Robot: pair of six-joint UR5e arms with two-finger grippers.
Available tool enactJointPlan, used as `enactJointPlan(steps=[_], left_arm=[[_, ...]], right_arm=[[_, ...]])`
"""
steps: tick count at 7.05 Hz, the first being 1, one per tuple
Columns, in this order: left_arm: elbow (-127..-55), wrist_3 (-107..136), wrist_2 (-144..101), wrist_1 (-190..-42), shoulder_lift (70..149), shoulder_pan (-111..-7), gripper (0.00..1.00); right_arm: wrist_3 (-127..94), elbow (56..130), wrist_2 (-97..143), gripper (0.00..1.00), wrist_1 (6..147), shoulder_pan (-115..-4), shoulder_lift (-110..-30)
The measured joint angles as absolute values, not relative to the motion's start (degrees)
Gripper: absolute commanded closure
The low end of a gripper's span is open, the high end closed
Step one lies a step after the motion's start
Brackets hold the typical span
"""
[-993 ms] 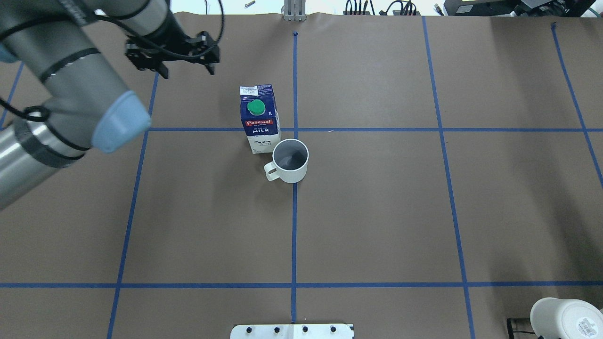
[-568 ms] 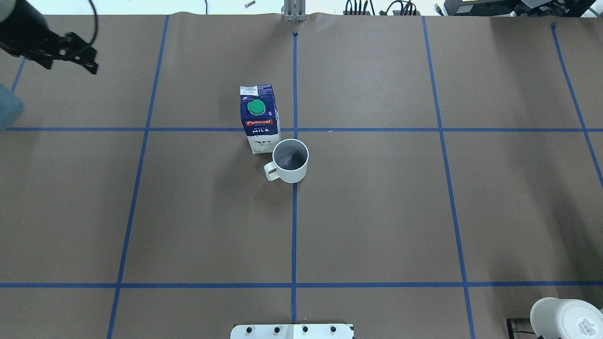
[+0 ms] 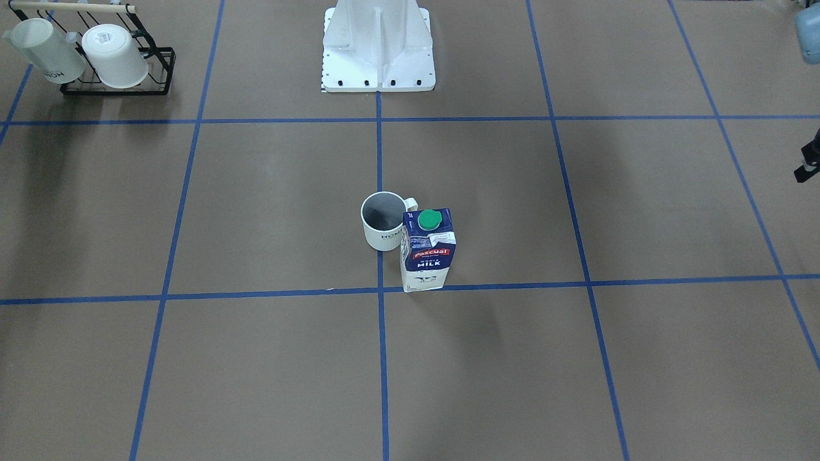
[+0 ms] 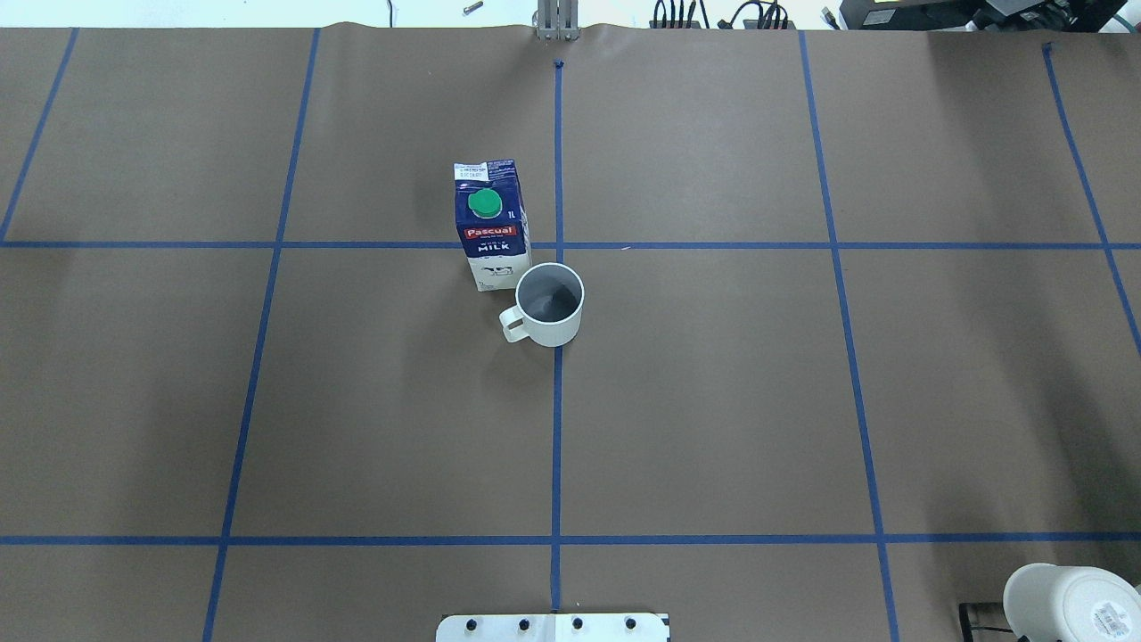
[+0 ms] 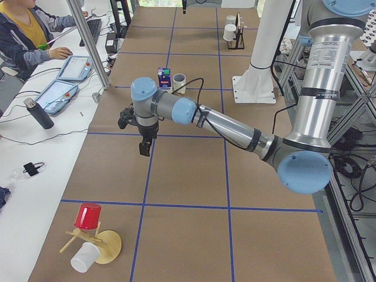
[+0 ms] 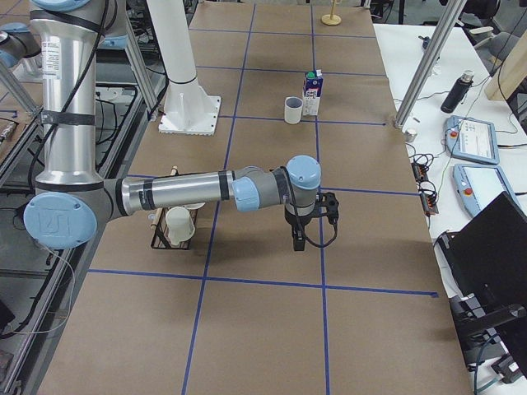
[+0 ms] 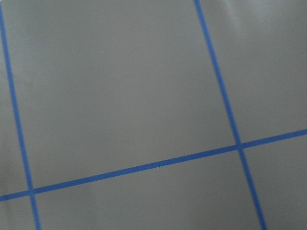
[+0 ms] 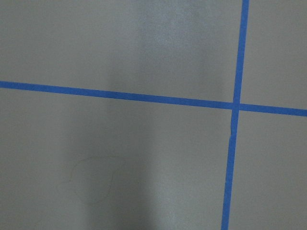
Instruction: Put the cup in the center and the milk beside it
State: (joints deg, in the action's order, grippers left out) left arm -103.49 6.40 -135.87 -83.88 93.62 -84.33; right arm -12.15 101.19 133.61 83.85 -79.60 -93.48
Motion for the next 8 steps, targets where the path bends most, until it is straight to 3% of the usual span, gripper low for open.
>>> enactJointPlan(steps=[2,8], left_arm=[[-102.6,4.1,-137.5,-85.0,89.6,-87.5,0.02],[-106.1,3.2,-137.4,-86.6,87.2,-88.1,0.02]], right_arm=[[-11.8,101.1,133.6,0.0,83.8,-81.4,-93.9],[-12.2,102.6,133.4,0.0,83.9,-83.2,-95.7]])
